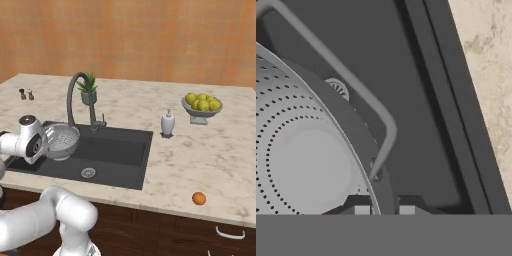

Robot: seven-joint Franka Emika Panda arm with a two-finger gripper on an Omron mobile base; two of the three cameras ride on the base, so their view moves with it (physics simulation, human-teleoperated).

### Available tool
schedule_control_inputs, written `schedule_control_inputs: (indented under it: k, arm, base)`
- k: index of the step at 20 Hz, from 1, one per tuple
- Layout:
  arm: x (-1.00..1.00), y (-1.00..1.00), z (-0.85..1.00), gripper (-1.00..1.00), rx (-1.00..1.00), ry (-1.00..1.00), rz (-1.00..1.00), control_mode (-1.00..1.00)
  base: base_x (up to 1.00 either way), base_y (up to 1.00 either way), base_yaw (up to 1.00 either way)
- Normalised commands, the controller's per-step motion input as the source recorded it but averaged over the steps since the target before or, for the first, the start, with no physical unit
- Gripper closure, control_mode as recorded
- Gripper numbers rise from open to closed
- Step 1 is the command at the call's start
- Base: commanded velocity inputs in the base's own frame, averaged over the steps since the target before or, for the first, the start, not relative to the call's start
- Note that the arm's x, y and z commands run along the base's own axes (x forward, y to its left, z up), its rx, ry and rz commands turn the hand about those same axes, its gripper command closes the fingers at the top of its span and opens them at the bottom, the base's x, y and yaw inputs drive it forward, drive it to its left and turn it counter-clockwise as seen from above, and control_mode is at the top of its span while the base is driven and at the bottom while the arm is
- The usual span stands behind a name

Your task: Put the colander in the sink, put the tangerine in the colander, and turn on the sink faucet and pour water over the colander.

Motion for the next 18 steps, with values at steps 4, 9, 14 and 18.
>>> schedule_control_inputs:
  k: [4,9,14,18]
  arm:
    - [0.0,-0.71,-0.22,1.0,0.11,-0.01,0.08,-1.0]
    - [-0.18,-0.81,-0.05,1.0,0.14,-0.06,0.1,-1.0]
    - [-0.4,-0.76,0.0,1.0,0.14,-0.11,0.15,-1.0]
    - [0.01,-0.69,0.0,1.0,0.1,-0.02,0.13,-1.0]
  base:
    - [0.0,0.0,0.0]
    - [0.0,0.0,0.0]
    - [0.0,0.0,0.0]
    - [0.0,0.0,0.0]
